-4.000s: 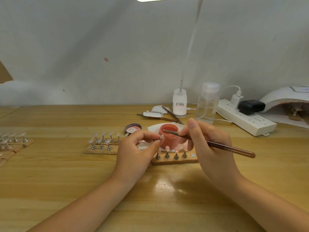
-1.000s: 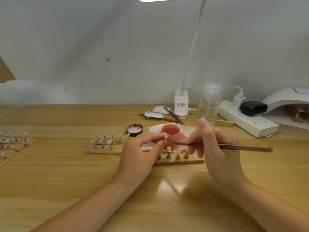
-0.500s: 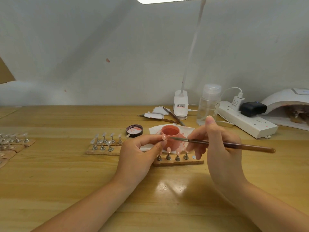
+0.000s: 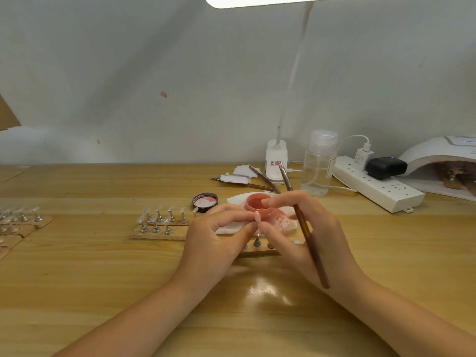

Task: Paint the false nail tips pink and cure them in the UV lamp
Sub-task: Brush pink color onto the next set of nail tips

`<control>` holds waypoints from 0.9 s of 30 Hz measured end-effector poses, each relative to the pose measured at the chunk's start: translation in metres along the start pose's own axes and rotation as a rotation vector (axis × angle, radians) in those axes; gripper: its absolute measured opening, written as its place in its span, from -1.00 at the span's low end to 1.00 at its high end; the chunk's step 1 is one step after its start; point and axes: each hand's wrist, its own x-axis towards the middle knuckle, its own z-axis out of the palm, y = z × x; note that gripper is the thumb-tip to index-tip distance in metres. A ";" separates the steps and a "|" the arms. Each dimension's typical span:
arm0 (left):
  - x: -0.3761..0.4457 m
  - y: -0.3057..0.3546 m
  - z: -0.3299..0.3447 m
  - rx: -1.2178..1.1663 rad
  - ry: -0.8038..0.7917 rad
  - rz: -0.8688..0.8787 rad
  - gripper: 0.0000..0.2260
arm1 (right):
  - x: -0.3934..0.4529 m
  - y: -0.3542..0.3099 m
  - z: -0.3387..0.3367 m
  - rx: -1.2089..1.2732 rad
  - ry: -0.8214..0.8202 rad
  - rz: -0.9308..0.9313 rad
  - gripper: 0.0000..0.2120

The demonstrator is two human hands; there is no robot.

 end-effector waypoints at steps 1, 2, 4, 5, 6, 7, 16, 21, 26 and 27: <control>0.000 0.000 0.000 0.007 -0.006 0.009 -0.81 | -0.001 0.001 0.002 -0.002 -0.021 -0.015 -0.71; 0.000 -0.001 0.000 0.018 -0.014 0.015 -0.76 | -0.001 0.001 0.003 0.000 -0.038 -0.020 -0.67; -0.001 -0.002 0.000 0.034 -0.028 0.022 -0.73 | -0.003 0.004 0.005 0.001 -0.045 -0.029 -0.65; -0.001 -0.001 0.000 0.032 -0.035 0.021 -0.75 | -0.003 0.004 0.005 0.003 -0.037 -0.032 -0.66; -0.001 0.000 0.000 0.023 -0.044 0.017 -0.80 | -0.003 0.005 0.005 0.008 -0.027 -0.030 -0.67; -0.001 0.001 0.000 0.016 -0.053 0.013 -0.84 | -0.003 0.005 0.005 0.013 -0.020 -0.029 -0.68; -0.001 0.003 0.001 0.011 -0.110 -0.002 -0.88 | -0.005 0.008 0.004 0.025 -0.016 -0.022 -0.77; -0.001 0.003 0.000 0.007 -0.122 -0.017 -0.86 | -0.004 0.011 0.002 0.026 -0.009 -0.019 -0.79; -0.001 0.002 -0.001 0.086 -0.093 -0.055 -0.71 | 0.006 0.014 -0.015 0.049 0.010 0.040 -0.77; -0.001 0.001 -0.002 0.105 -0.093 -0.070 -0.69 | 0.008 0.015 -0.020 0.067 -0.001 0.060 -0.78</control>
